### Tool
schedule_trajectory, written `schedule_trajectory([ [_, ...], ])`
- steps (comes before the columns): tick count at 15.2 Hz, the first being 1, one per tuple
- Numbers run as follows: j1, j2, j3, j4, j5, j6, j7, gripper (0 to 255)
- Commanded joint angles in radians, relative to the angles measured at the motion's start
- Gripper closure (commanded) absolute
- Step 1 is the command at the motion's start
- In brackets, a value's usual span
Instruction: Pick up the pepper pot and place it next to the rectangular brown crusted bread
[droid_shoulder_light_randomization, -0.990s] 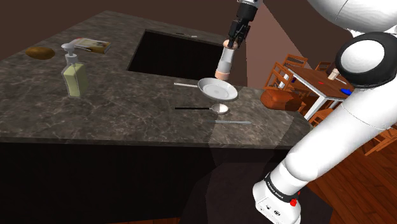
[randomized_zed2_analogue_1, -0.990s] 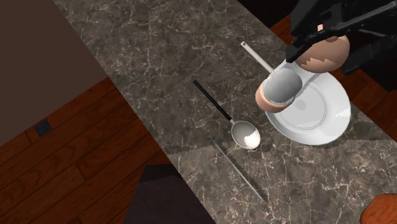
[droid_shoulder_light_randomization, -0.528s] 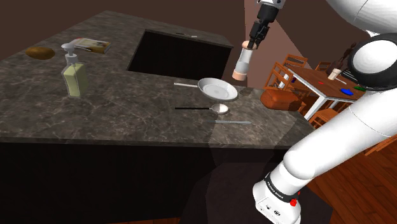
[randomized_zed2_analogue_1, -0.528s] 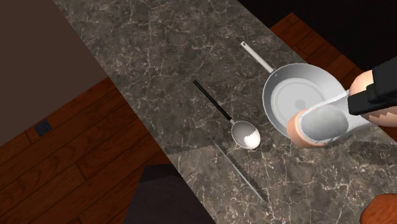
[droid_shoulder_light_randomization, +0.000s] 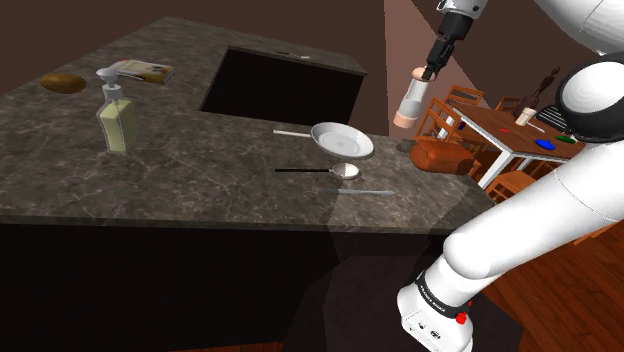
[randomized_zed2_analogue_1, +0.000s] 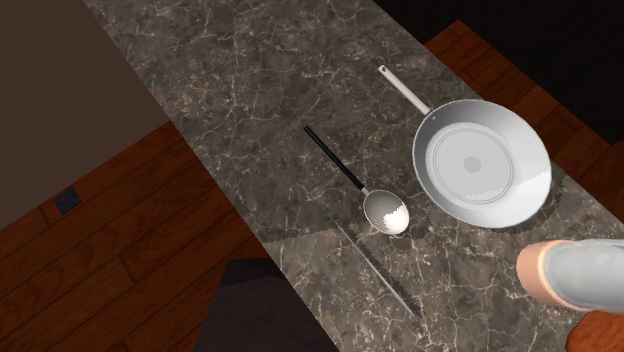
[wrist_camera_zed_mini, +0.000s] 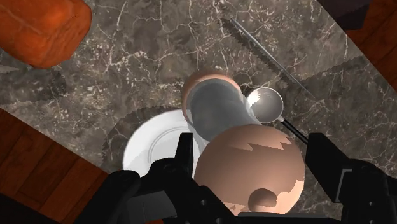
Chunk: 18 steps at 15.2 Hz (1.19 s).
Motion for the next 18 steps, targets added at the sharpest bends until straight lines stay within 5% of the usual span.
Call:
schedule_trajectory([
  [1,-0.019,-0.008,-0.03,0.01,-0.012,-0.021,-0.051,255],
  [11,-0.117,0.056,-0.201,0.14,-0.045,-0.099,-0.332,255],
  [18,-0.22,0.203,-0.345,0.331,-0.003,-0.168,-0.57,255],
])
